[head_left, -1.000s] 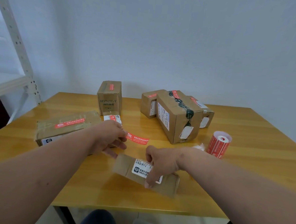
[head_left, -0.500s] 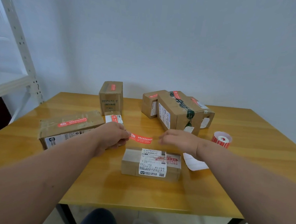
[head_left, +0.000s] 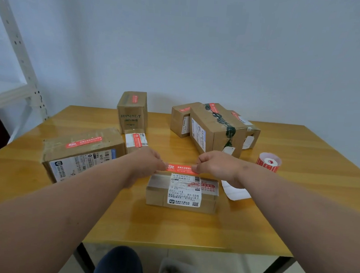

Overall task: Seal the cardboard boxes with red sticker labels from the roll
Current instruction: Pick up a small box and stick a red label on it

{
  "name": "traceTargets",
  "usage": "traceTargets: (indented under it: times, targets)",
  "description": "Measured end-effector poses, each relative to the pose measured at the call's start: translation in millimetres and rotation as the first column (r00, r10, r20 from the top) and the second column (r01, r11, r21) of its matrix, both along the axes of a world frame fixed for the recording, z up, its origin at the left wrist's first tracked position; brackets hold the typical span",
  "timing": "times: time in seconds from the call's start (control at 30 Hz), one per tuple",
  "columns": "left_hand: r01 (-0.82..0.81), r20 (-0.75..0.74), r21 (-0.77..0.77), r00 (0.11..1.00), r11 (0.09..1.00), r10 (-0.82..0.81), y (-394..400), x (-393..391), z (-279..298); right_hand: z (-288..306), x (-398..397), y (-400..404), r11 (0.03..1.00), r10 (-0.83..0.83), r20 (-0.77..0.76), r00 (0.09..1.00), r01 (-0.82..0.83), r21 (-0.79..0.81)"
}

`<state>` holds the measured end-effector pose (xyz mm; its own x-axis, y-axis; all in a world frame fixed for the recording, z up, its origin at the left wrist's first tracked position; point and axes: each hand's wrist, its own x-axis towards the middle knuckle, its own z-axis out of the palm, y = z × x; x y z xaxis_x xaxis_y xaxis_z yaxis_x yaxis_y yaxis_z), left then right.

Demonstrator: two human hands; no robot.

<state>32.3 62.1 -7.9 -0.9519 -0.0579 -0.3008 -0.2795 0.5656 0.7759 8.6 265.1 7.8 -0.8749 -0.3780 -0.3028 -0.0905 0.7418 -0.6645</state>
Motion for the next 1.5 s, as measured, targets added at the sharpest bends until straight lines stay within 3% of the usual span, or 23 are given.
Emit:
traceTargets:
  times: [0.2,0.53,1.17,1.5]
  targets:
    - [0.037,-0.006,-0.232,0.999,0.972,-0.039,13,-3,-13,-9,1,-6,0.978,0.076,-0.031,0.997,-0.069,0.196]
    - [0.056,-0.014,-0.324,0.998,0.944,-0.064,12,-2,-17,-21,-6,-9,0.880,0.174,-0.140,0.975,-0.091,0.466]
    - [0.068,-0.097,-0.438,0.988,0.896,-0.122,9,5,-26,-21,-3,-9,0.827,0.281,-0.207,0.937,-0.127,0.548]
    - [0.114,-0.094,-0.557,0.976,0.823,-0.199,11,6,-25,-18,-4,-13,0.818,0.254,-0.177,0.951,-0.113,0.564]
